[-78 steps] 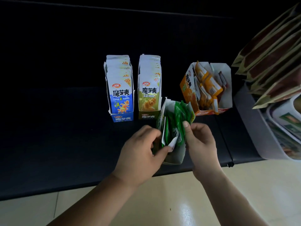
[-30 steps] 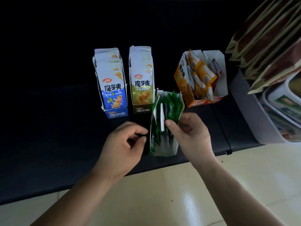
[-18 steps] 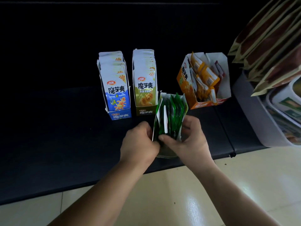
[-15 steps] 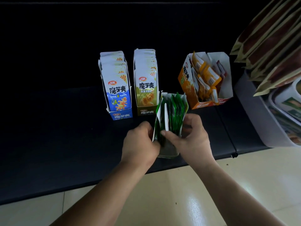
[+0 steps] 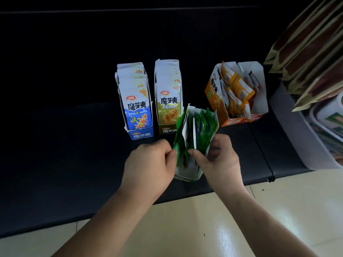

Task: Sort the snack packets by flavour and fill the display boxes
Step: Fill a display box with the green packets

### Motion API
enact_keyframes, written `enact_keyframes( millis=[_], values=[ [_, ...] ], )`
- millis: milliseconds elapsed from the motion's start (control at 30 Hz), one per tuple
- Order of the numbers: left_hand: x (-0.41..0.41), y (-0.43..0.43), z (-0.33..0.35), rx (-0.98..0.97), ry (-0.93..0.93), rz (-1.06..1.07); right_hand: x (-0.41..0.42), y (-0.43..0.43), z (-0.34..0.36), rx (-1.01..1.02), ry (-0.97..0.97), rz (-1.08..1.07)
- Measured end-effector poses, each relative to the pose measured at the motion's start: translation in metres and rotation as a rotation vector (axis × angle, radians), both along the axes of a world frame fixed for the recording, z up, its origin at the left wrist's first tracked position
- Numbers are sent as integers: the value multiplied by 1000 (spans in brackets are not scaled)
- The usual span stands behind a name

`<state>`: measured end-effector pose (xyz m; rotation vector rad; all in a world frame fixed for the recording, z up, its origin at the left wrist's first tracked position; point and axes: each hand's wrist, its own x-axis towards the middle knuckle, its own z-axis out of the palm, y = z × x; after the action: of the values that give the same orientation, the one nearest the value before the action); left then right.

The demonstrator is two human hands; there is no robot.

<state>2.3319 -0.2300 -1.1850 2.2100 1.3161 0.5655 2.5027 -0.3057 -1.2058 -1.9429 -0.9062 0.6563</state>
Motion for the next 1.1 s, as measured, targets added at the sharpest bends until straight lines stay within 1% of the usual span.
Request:
enact_keyframes(
  millis=[67,100,200,233,300,333,367,433,467,500,533,600,667,733,767,800,833,867,967,1100],
  values=[
    [1,3,10,31,-61,31,-1,2,-4,4,-19,-12],
    [2,6,15,-4,-130,60,-1,3,-5,-1,-17,-16],
    [5,6,27,-204,-351,113,0,7,-3,-29,-27,-35],
    [6,1,30,-228,-406,120,0,7,3,-40,-58,-65],
    [9,-15,32,-208,-515,150,3,4,22,-41,-89,-139],
    [11,-23,32,-184,-561,160,4,3,34,-31,-41,-145],
    [13,-30,30,-164,-586,147,5,1,46,-38,72,-115],
    [18,-42,25,-145,-589,74,4,1,68,-101,383,9],
    [20,-46,25,-112,-568,31,3,3,74,-117,508,63],
    [22,-49,25,-69,-538,-13,3,4,76,-119,579,100],
    [22,-52,25,-41,-519,-58,3,5,75,-116,608,117],
    [22,-53,24,-71,-549,-105,5,6,71,-97,652,105],
    [18,-48,18,-112,-606,-37,9,3,65,-64,698,108],
    [15,-40,16,-134,-608,104,14,-1,60,-42,705,130],
    [15,-37,16,-209,-608,179,16,-2,58,-31,709,144],
    [16,-35,18,-327,-628,233,17,-3,57,-14,723,152],
    [18,-33,21,-437,-665,250,17,-4,56,8,738,157],
    [20,-32,23,-501,-695,237,17,-5,57,30,750,162],
    [21,-27,29,-457,-704,139,18,-5,63,95,698,192],
    [18,-22,31,-452,-685,87,19,-3,68,156,531,188]
  ],
)
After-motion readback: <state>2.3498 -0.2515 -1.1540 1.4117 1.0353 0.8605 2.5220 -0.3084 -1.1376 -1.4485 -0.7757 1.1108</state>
